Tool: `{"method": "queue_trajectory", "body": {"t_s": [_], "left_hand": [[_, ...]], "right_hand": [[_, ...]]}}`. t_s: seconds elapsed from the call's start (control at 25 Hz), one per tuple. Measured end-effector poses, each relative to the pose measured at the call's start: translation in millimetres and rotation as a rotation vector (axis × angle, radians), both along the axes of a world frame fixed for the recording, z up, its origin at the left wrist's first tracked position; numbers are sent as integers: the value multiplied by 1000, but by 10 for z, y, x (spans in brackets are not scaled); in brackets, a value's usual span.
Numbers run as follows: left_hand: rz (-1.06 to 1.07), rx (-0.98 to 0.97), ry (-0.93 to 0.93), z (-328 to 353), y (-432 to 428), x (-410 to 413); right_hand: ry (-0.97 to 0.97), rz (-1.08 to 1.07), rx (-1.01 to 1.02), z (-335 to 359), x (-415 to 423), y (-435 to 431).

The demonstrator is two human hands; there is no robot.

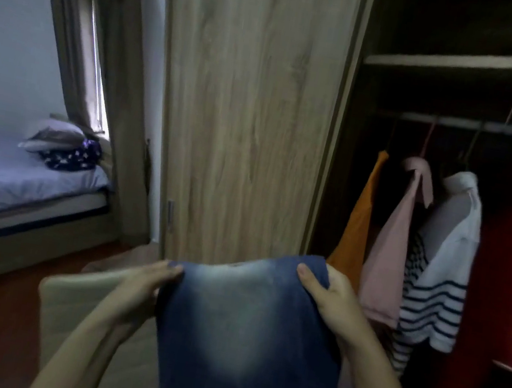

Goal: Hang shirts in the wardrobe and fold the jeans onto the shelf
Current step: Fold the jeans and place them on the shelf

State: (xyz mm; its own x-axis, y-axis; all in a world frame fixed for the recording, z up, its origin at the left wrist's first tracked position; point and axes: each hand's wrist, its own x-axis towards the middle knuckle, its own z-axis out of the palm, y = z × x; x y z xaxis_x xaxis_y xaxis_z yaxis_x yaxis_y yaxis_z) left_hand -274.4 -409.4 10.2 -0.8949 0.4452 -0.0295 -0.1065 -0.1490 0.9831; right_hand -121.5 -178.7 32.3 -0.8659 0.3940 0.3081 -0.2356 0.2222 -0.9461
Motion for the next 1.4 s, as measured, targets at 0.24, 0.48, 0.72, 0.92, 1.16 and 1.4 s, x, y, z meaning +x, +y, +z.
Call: {"method": "queue_trajectory", "body": {"t_s": [0.24,0.48,0.72,0.92,1.16,1.4], "left_hand": [[-40,137,-124,-54,144,333],[5,277,281,163,-10,522],[251,178,526,328,-97,566],[177,330,438,386,-6,542],[342,216,596,437,174,683],[295,192,730,486,287,734]], "right_hand": [[22,-217,90,-136,294,38],[118,-455,161,3,401,70],[201,-89,176,169,513,101],[345,-277,370,250,473,103],[425,-394,458,315,502,13],[452,-435,416,413,548,70]]}}
